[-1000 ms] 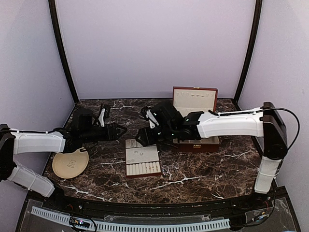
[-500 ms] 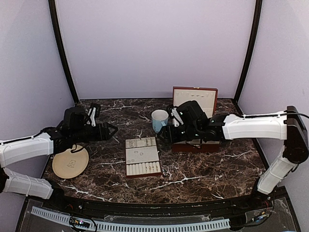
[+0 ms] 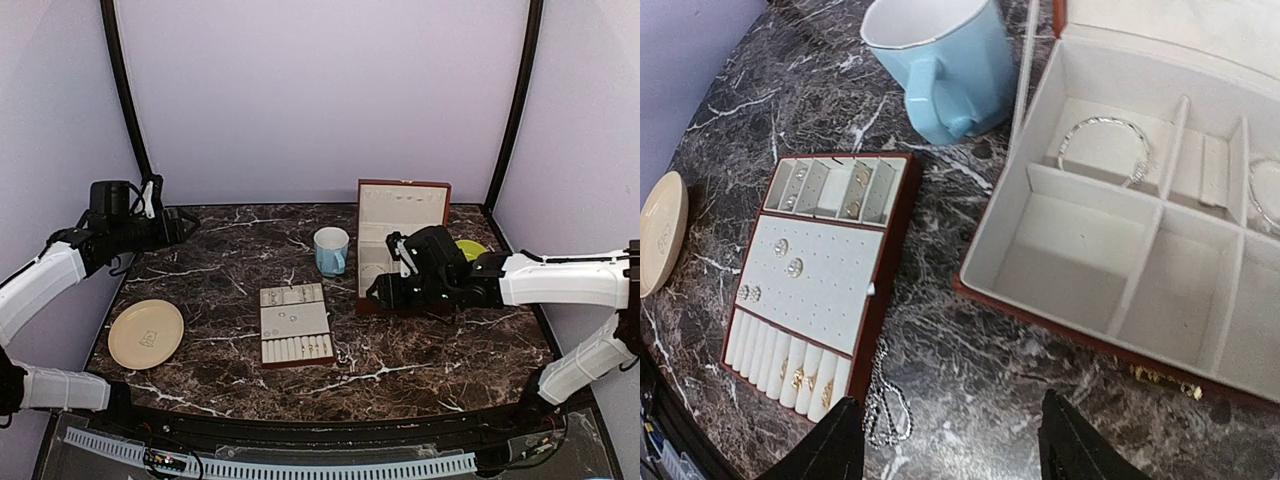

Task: Organize the mixed jewelry
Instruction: Adjust the jewelry box at the center of the board.

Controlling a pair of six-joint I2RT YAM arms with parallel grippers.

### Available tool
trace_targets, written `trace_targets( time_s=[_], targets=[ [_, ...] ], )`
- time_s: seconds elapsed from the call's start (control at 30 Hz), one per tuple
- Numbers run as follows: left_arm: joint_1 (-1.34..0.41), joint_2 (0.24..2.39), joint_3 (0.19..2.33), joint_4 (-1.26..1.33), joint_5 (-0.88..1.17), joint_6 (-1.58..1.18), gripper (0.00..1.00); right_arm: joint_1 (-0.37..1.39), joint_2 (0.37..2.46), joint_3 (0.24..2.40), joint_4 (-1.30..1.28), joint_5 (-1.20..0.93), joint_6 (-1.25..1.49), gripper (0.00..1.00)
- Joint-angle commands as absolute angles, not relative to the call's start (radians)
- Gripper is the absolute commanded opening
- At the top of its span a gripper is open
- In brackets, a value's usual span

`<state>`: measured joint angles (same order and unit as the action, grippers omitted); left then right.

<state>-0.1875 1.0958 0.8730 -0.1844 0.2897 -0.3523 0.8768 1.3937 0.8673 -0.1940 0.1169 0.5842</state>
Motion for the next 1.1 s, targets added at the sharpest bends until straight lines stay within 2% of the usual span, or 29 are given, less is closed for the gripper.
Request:
trace_targets(
  time_s=[0.0, 0.13, 0.27, 0.6, 0.8, 1.07],
  targets=[
    [-0.090, 1.088, 0.929, -0.222, 0.365, -0.281, 0.75, 0.872, 1.269, 0.769, -0.226, 0.167, 0.698, 0.58],
    [-0.072, 1.098, 0.919, -0.159, 0.318, -0.244, 0.74, 0.869, 1.211, 0.688, -0.253, 0.206, 0.773, 0.55],
    [-0.072, 1.116, 0.907, -0.134, 0.284, -0.201, 0.75, 0.817, 1.201, 0.694, -0.268, 0.226, 0.774, 0.57],
    [-0.071, 1.073, 0.836, -0.099, 0.291, -0.193, 0.74, 0.658, 1.458, 0.985, -0.417, 0.276, 0.629, 0.59],
    [-0.071, 1.048, 0.832, -0.101, 0.303, -0.192, 0.75, 0.624, 1.616, 1.095, -0.465, 0.307, 0.579, 0.50],
    [-0.072, 1.045, 0.830, -0.093, 0.323, -0.203, 0.75, 0.618, 1.693, 1.071, -0.429, 0.317, 0.563, 0.40]
  ],
)
